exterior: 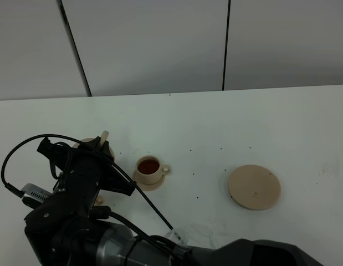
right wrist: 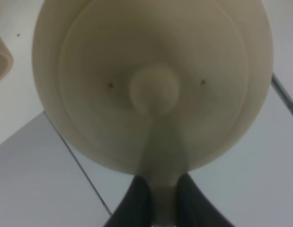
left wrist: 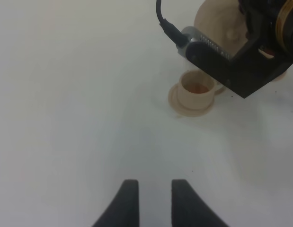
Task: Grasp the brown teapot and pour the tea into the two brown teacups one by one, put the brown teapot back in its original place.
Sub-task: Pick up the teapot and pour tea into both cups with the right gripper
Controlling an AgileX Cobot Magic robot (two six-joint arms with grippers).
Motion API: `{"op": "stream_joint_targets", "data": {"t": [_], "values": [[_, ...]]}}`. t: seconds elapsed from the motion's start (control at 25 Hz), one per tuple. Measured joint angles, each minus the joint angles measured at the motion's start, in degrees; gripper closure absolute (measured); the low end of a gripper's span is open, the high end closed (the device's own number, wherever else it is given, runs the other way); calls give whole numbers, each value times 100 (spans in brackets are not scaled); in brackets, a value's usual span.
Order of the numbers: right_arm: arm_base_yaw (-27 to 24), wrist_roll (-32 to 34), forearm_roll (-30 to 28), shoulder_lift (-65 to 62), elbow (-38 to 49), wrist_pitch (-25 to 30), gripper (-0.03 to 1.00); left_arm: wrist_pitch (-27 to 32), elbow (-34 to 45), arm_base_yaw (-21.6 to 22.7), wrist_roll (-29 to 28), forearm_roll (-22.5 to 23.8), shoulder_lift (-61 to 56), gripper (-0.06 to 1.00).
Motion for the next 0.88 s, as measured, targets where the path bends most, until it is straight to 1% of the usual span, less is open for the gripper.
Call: {"op": "stream_joint_targets", "data": {"t": [0.88], "values": [[0,-104,-2,0,0,6,87,0,0,0,-6,0,0,70]]}}
